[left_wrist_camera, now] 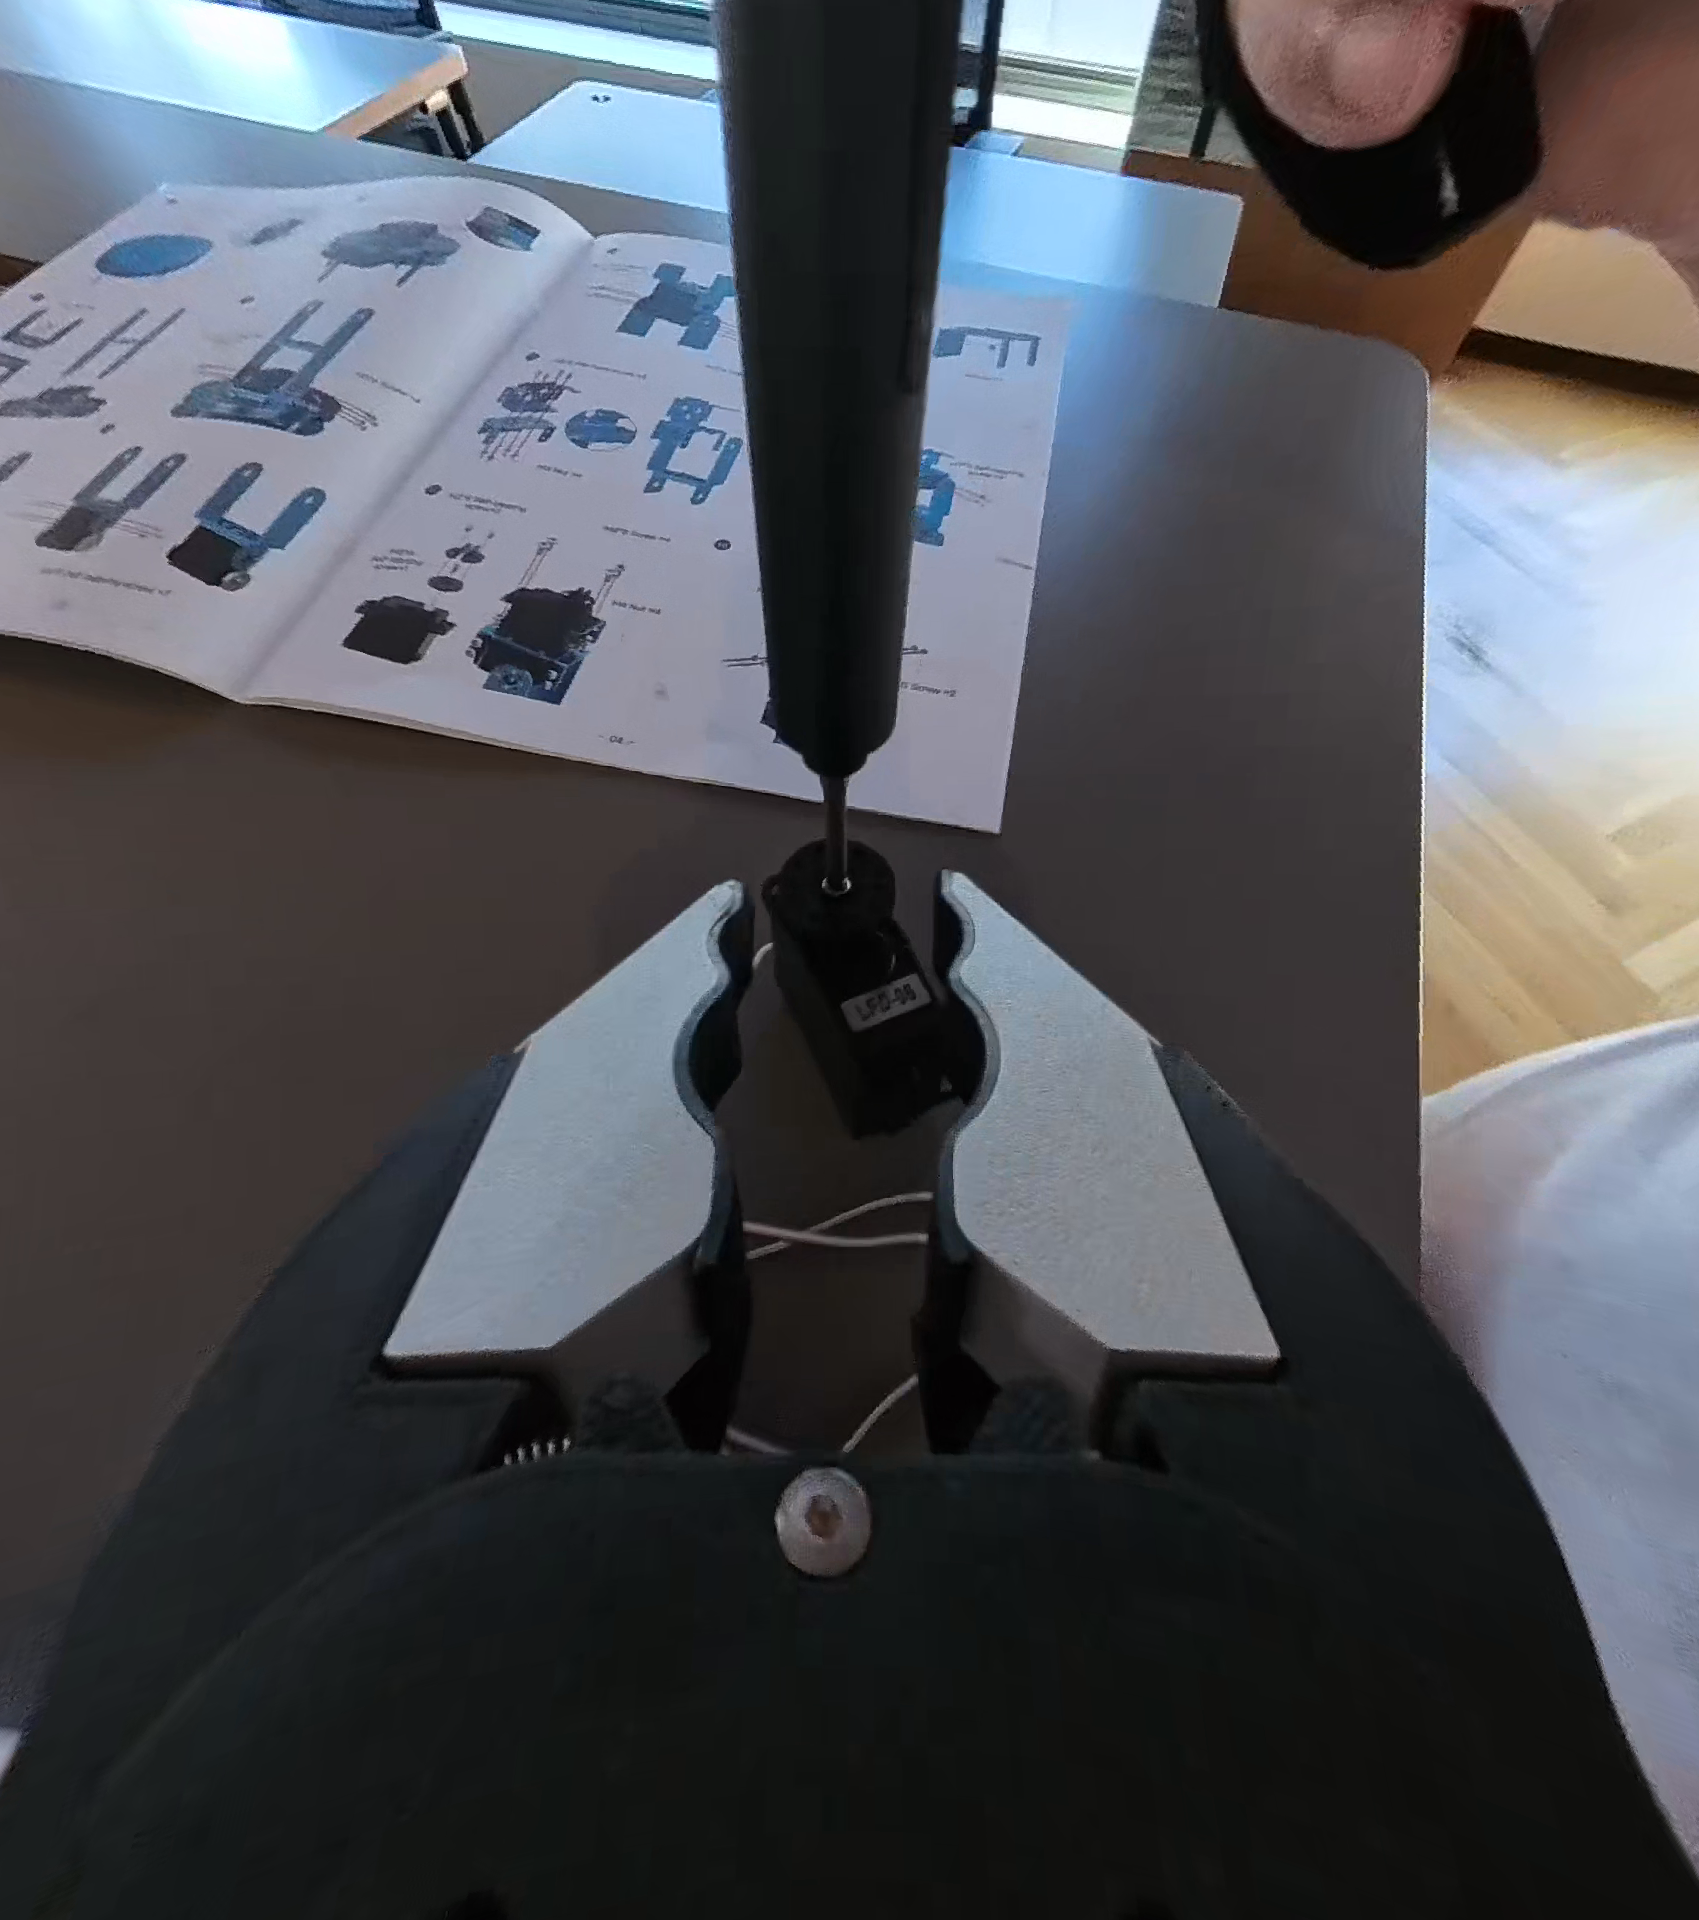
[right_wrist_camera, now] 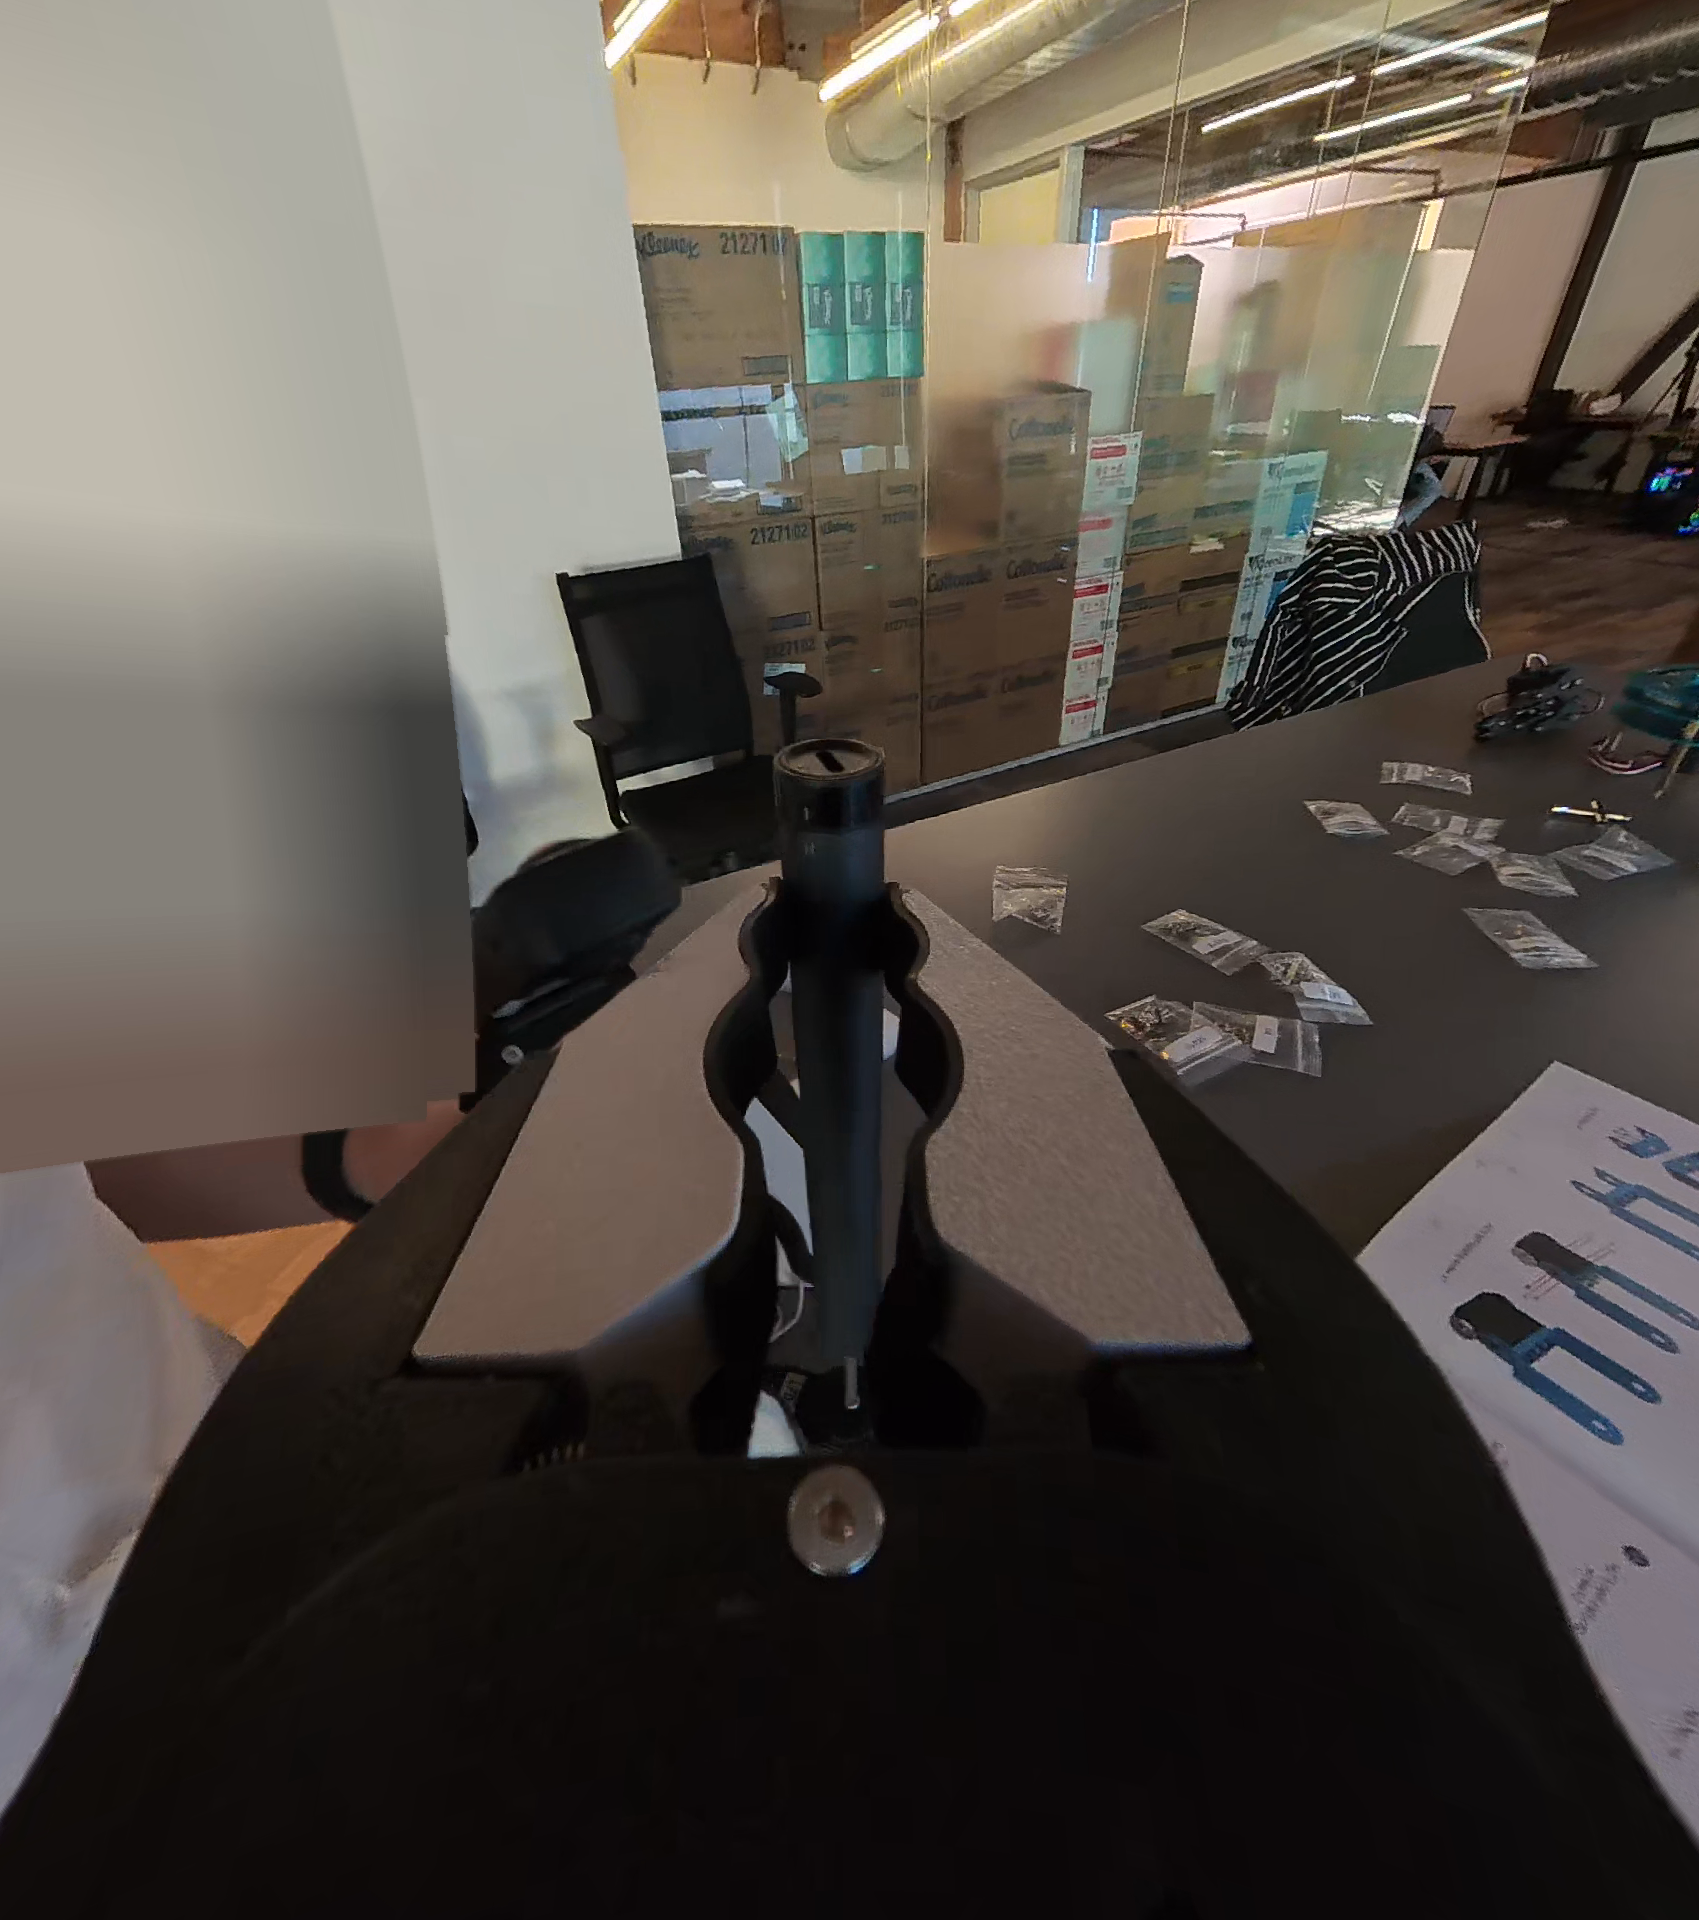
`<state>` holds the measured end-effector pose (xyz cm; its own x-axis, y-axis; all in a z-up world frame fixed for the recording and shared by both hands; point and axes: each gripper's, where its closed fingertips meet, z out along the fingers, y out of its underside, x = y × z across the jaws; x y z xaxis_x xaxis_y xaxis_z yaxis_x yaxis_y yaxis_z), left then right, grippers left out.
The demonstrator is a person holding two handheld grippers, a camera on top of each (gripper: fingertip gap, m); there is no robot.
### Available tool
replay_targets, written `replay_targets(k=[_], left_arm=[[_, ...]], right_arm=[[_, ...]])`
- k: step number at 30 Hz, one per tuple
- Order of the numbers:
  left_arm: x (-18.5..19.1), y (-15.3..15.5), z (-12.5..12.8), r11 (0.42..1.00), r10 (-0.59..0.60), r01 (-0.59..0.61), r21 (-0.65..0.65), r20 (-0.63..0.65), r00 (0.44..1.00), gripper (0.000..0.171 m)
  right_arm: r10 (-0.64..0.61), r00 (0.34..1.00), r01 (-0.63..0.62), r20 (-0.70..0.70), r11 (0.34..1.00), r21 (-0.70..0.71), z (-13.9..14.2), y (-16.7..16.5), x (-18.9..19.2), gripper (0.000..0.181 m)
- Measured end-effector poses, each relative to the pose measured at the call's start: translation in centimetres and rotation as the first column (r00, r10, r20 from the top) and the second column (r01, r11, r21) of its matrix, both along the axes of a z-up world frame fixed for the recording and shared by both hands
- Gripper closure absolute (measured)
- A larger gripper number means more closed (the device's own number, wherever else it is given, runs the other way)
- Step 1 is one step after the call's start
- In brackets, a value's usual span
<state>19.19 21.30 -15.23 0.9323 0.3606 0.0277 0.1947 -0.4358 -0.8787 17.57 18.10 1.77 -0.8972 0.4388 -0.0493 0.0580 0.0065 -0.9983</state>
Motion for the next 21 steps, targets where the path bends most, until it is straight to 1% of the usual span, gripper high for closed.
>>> replay_targets(k=[3, 6, 8, 12, 14, 16, 21], left_arm=[[-0.3, 0.4, -0.1, 1.0, 0.026, -0.026, 0.01, -0.009, 1.0, 0.149], [-0.3, 0.4, -0.1, 1.0, 0.03, -0.03, -0.002, -0.026, 0.999, 0.149], [-0.3, 0.3, -0.1, 0.999, 0.034, -0.034, -0.006, -0.026, 0.999, 0.15], [-0.3, 0.4, -0.2, 0.999, 0.038, -0.038, -0.018, -0.037, 0.999, 0.15], [-0.3, 0.4, -0.2, 0.999, 0.036, -0.037, -0.023, -0.045, 0.998, 0.15], [-0.2, 0.4, -0.2, 0.999, 0.018, -0.019, -0.035, -0.055, 0.998, 0.15], [-0.1, 0.6, -0.2, 0.998, -0.052, 0.048, -0.045, -0.078, 0.996, 0.15]], right_arm=[[-0.012, 1.0, 0.012, -0.006, 1.0, -0.024, 0.0, 0.3, 0.1, 0.165], [-0.04, 0.999, 0.039, -0.021, 0.999, -0.019, -0.1, 0.6, -0.1, 0.165], [-0.041, 0.999, 0.041, -0.011, 0.999, 0.012, -0.7, 0.4, -0.1, 0.164], [-0.043, 0.999, 0.043, 0.002, 0.999, 0.014, -0.8, 0.2, 0.0, 0.165], [-0.026, 0.999, 0.027, -0.022, 0.999, 0.037, -0.9, 0.1, 0.3, 0.165], [0.016, 0.999, -0.013, -0.044, 0.998, 0.063, -0.9, -0.3, 0.9, 0.165], [0.179, 0.984, -0.177, -0.005, 0.979, 0.097, -1.1, -1.1, 1.7, 0.165]])
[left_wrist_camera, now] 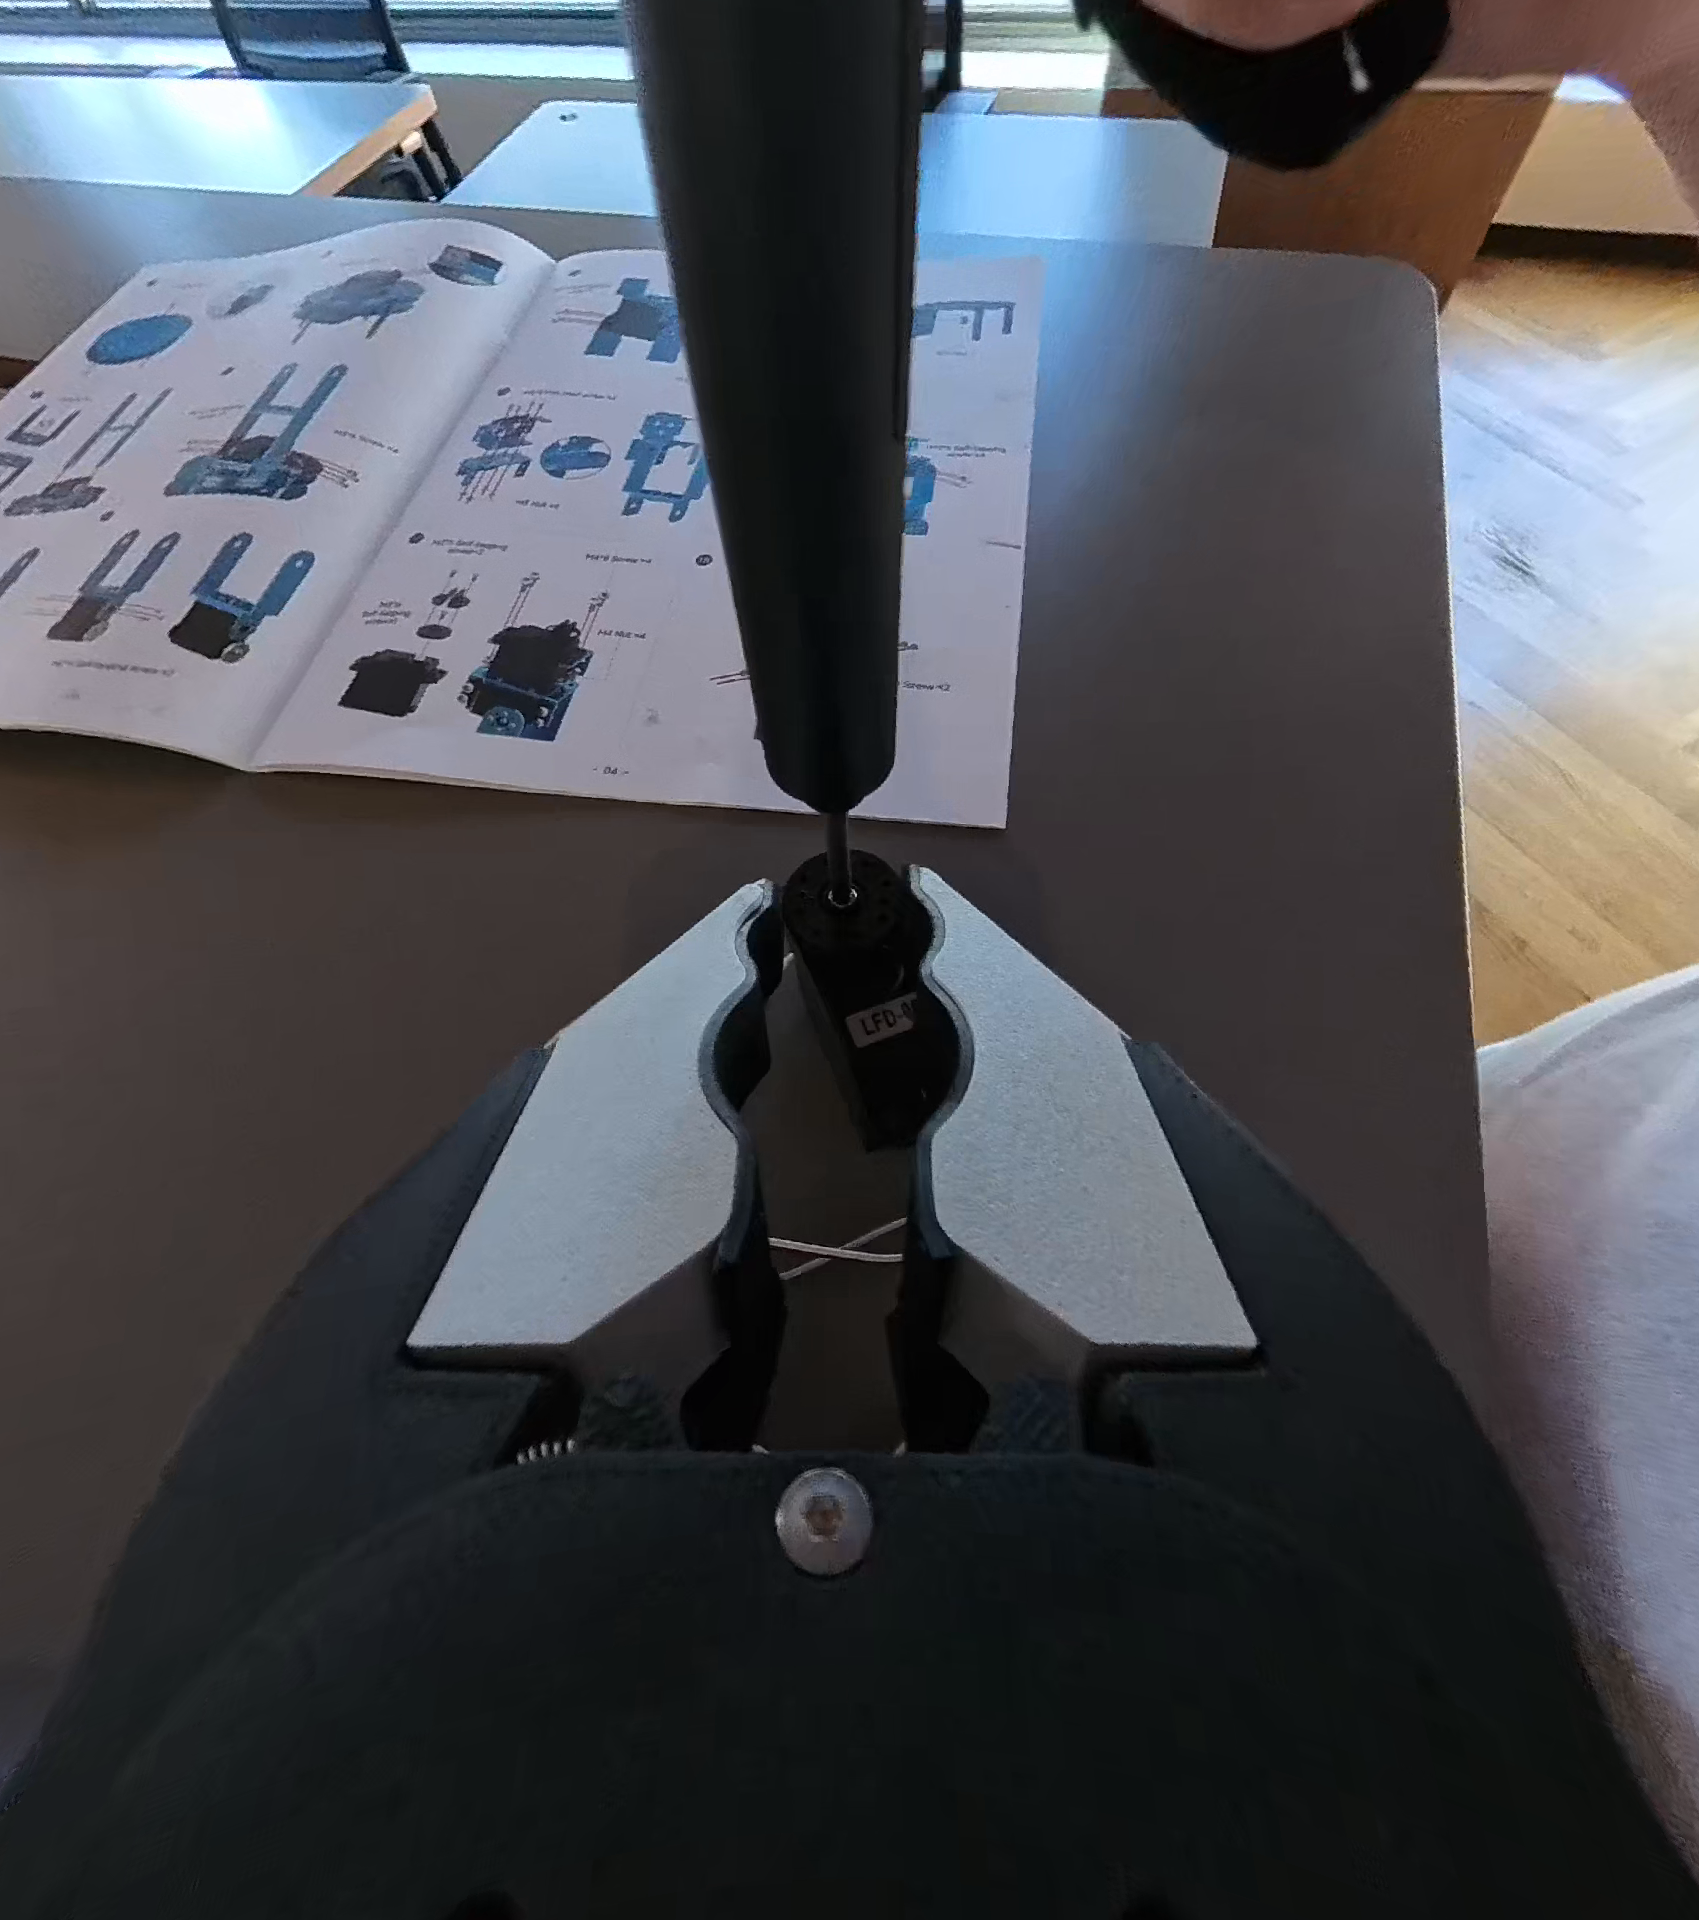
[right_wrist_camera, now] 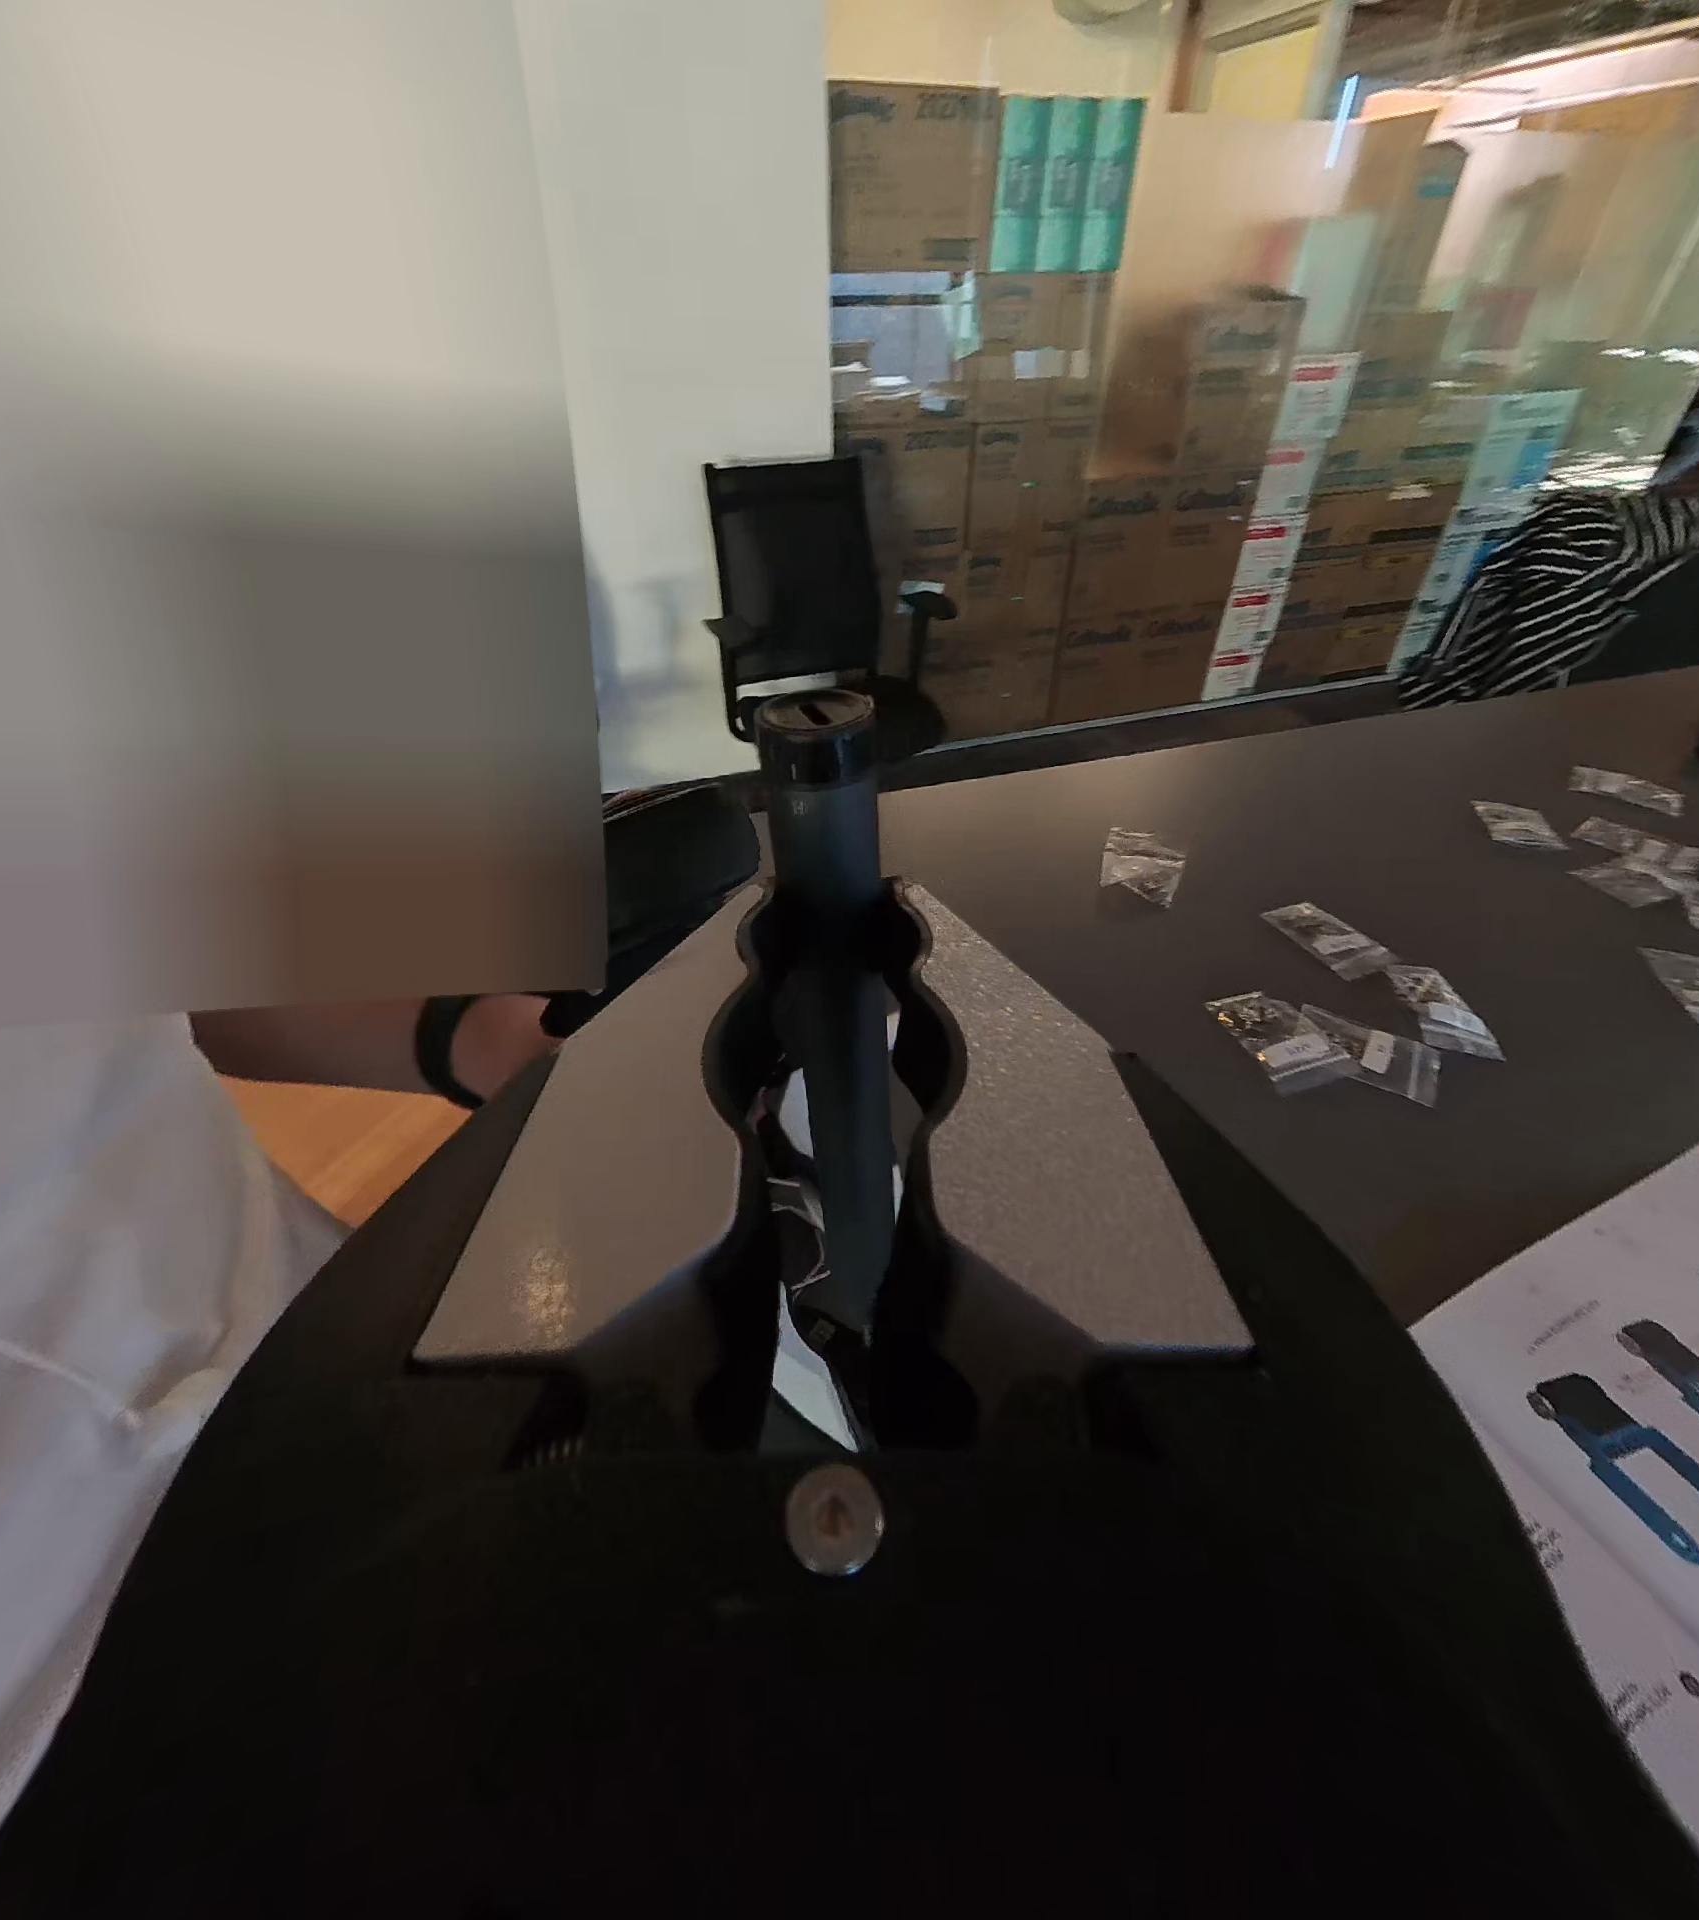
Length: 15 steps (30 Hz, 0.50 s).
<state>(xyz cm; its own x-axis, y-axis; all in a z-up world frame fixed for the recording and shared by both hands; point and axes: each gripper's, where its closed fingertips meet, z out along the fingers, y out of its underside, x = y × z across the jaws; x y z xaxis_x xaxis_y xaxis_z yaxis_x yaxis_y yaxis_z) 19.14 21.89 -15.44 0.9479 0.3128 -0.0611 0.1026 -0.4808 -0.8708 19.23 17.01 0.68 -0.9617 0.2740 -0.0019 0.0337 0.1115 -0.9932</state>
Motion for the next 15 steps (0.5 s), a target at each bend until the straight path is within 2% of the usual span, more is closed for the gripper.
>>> replay_targets(k=[3, 9, 15], left_arm=[[-0.1, 0.0, 0.0, 1.0, -0.011, 0.011, 0.002, -0.007, 1.0, 0.151], [-0.1, 0.1, 0.0, 1.0, -0.015, 0.015, 0.013, -0.017, 1.0, 0.15], [0.0, 0.2, 0.0, 1.0, -0.026, 0.026, 0.011, -0.024, 0.999, 0.15]], right_arm=[[0.082, 0.997, -0.082, 0.007, 0.996, 0.024, -0.1, -0.2, 0.2, 0.165], [0.224, 0.971, -0.224, 0.088, 0.975, -0.016, 0.0, 0.6, -0.4, 0.166], [0.332, 0.939, -0.331, 0.089, 0.943, -0.026, 0.0, 0.8, 0.0, 0.165]])
